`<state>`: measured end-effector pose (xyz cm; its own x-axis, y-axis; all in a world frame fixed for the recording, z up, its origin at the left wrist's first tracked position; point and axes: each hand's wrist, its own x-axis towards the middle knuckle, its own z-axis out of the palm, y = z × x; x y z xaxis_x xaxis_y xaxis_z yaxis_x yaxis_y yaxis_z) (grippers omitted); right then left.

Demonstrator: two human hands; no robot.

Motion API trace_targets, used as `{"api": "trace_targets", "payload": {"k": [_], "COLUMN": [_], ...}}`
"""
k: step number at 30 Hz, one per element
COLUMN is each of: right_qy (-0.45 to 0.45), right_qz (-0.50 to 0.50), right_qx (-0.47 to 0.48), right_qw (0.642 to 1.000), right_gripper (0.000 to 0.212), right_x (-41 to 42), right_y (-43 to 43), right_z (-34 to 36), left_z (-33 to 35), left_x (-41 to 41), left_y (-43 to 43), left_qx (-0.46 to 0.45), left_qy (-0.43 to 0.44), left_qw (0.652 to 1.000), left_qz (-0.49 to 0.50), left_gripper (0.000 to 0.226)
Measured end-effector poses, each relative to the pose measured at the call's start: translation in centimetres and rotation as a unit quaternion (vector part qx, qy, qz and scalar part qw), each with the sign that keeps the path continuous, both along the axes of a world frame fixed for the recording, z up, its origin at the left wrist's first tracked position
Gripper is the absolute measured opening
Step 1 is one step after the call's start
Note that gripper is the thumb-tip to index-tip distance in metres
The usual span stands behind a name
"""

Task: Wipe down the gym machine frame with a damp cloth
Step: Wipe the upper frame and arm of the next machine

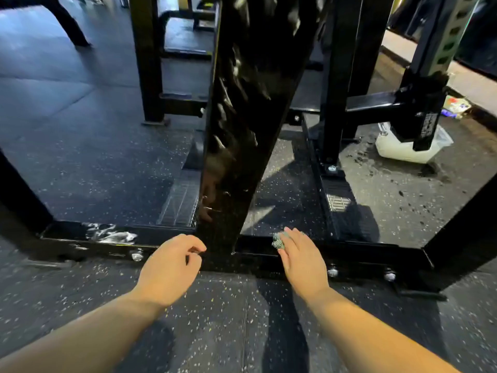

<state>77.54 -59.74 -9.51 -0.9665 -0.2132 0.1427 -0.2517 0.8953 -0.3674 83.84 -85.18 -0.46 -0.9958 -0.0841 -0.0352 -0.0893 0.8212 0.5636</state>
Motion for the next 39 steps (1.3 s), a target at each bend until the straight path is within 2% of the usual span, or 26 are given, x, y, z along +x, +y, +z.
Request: {"api": "trace_targets", "payload": {"k": [1,3,5,6,8,9,10,12,14,15,16,17,18,19,21,22,24,26,27,29,30,32,34,37,39], "right_qy": [-0.046,-0.103,-0.218,-0.209,-0.118,-0.063,-0.013,0.113,0.293,0.384,0.446,0.492,0.512,0.522,0.538,0.542,0.538,0.562,0.582,0.625,0.634,0.625,0.606,0.566,0.528], "right_qz": [-0.046,-0.139,-0.174,-0.176,-0.201,-0.199,-0.182,-0.105,0.013,0.047,0.072,0.061,0.041,0.028,0.051,0.079,0.15,0.193,0.191,0.135,0.106,0.078,0.091,0.196,0.263], "right_qx": [-0.07,-0.22,-0.423,-0.501,-0.627,-0.661,-0.682,-0.672,-0.564,-0.455,-0.338,-0.226,-0.143,-0.078,0.062,0.132,0.25,0.295,0.285,0.216,0.182,0.136,0.138,0.27,0.383], "right_qw": [0.995,0.96,0.862,0.821,0.744,0.72,0.708,0.724,0.772,0.802,0.826,0.839,0.846,0.849,0.839,0.826,0.791,0.748,0.738,0.738,0.744,0.764,0.778,0.754,0.711], "right_gripper": [0.04,0.023,0.028,0.026,0.018,0.02,0.022,0.017,0.025,0.034,0.042,0.048,0.051,0.053,0.059,0.065,0.073,0.062,0.056,0.05,0.05,0.053,0.059,0.063,0.064], "right_x": [0.7,1.7,2.8,3.5,4.6,4.8,5.0,4.8,3.3,2.0,0.3,-1.4,-2.6,-3.0,-3.1,-2.8,-2.1,-2.5,-2.8,-3.5,-3.8,-4.0,-3.8,-3.5,-3.2], "right_y": [-1.3,-4.2,-7.0,-8.1,-9.7,-9.9,-9.9,-9.7,-9.3,-9.0,-8.7,-8.4,-8.2,-8.1,-7.4,-6.8,-5.1,-4.0,-4.1,-4.7,-5.2,-6.2,-7.1,-7.3,-6.3], "right_z": [1.0,3.7,6.7,8.2,13.1,15.8,18.7,24.1,28.3,29.8,30.9,31.5,31.7,31.4,28.7,27.3,26.2,29.5,32.0,37.4,39.3,39.8,35.9,27.2,24.7], "left_z": [1.2,3.4,5.3,5.8,7.4,8.8,10.3,14.0,17.8,19.8,21.3,22.7,23.5,24.3,24.7,24.7,25.6,27.7,29.2,32.4,33.7,35.2,35.1,34.3,34.5], "left_x": [-0.2,-0.7,-1.1,-1.4,-2.3,-2.9,-3.5,-4.2,-4.5,-4.5,-4.7,-4.6,-4.7,-4.5,-3.7,-3.1,-1.4,-0.9,-0.9,-1.7,-2.5,-4.3,-5.7,-6.3,-5.7], "left_y": [0.0,0.1,0.3,0.5,0.9,1.2,1.7,3.0,4.2,4.6,5.0,5.4,5.5,5.6,5.2,4.9,4.2,3.1,2.5,1.4,0.9,0.0,-0.5,-1.1,-1.4], "left_qx": [0.02,0.069,0.13,0.16,0.238,0.294,0.346,0.408,0.465,0.5,0.507,0.524,0.508,0.475,0.307,0.221,0.117,0.074,0.062,0.015,-0.01,-0.042,-0.086,-0.175,-0.187], "left_qy": [0.021,0.047,0.069,0.072,0.07,0.08,0.093,0.122,0.137,0.141,0.145,0.138,0.132,0.128,0.175,0.225,0.322,0.404,0.453,0.542,0.557,0.54,0.5,0.487,0.473], "left_qw": [0.999,0.992,0.979,0.972,0.954,0.938,0.921,0.897,0.87,0.852,0.848,0.839,0.849,0.869,0.935,0.948,0.938,0.911,0.889,0.84,0.83,0.84,0.86,0.854,0.86], "left_qz": [0.03,0.097,0.142,0.155,0.169,0.164,0.151,0.12,0.085,0.068,0.057,0.054,0.057,0.055,0.036,0.046,0.051,0.039,0.031,0.018,0.019,0.043,0.059,0.047,0.039], "left_gripper": [0.021,0.02,0.021,0.022,0.022,0.023,0.024,0.027,0.028,0.028,0.027,0.027,0.031,0.037,0.036,0.031,0.028,0.032,0.033,0.035,0.037,0.043,0.045,0.048,0.049]}}
